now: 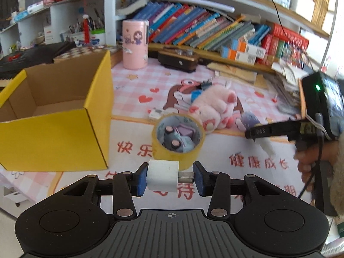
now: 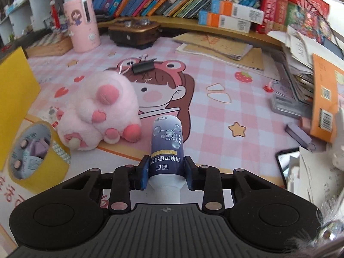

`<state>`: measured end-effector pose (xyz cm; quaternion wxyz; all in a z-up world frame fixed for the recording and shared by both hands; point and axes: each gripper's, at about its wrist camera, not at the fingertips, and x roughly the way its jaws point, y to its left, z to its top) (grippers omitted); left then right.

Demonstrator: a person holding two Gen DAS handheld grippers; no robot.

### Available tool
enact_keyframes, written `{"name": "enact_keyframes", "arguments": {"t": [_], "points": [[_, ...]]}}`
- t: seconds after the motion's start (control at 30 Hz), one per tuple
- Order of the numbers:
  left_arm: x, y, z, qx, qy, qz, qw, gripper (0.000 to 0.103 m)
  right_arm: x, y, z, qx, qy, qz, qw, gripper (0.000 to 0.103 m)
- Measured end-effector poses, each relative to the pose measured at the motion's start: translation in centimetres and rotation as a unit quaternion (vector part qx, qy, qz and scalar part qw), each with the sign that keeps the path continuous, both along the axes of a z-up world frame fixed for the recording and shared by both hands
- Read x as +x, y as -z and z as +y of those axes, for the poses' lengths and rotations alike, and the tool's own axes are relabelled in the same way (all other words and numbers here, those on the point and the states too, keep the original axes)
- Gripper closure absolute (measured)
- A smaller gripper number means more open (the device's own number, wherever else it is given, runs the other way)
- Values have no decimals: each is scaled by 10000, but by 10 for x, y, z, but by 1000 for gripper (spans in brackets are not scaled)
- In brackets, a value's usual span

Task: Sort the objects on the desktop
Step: 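Carry the lotion bottle with the right tool over the yellow box while the left carries the plug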

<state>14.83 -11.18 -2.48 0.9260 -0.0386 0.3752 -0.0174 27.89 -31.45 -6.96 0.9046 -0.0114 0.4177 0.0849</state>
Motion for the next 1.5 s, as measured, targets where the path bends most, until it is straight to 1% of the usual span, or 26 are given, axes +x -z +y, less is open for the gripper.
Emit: {"name": "enact_keyframes", "arguments": {"t": [0.1, 0.23, 0.37, 0.5, 0.7, 0.9, 1.2, 1.5], "points": [[-4, -9, 5, -113, -35, -147, 9998, 61, -16, -17, -5, 169, 144, -152, 9996, 73], [-10, -19, 11, -177, 51, -351, 9992, 61, -42, -40, -5, 424, 223, -287, 9984, 73], [-18, -26, 21, -237, 137, -473, 9985, 61, -72, -58, 10, 671, 91, -288, 9973, 73], [-29, -29, 36, -325, 133, -493, 9982, 61, -101, -67, 38, 808, -169, -250, 9963, 73], [-53, -29, 64, -359, 109, -501, 9980, 61, -137, -68, 87, 829, -664, -169, 9942, 73], [-82, -28, 98, -349, -54, -443, 9984, 61, -171, -69, 124, 800, -942, -146, 9922, 73], [-119, -26, 139, -382, 7, -388, 9985, 61, -214, -63, 164, 802, -913, -15, 9926, 73], [-147, -23, 170, -341, 127, -373, 9986, 61, -243, -56, 195, 874, -785, 41, 9931, 73]]}}
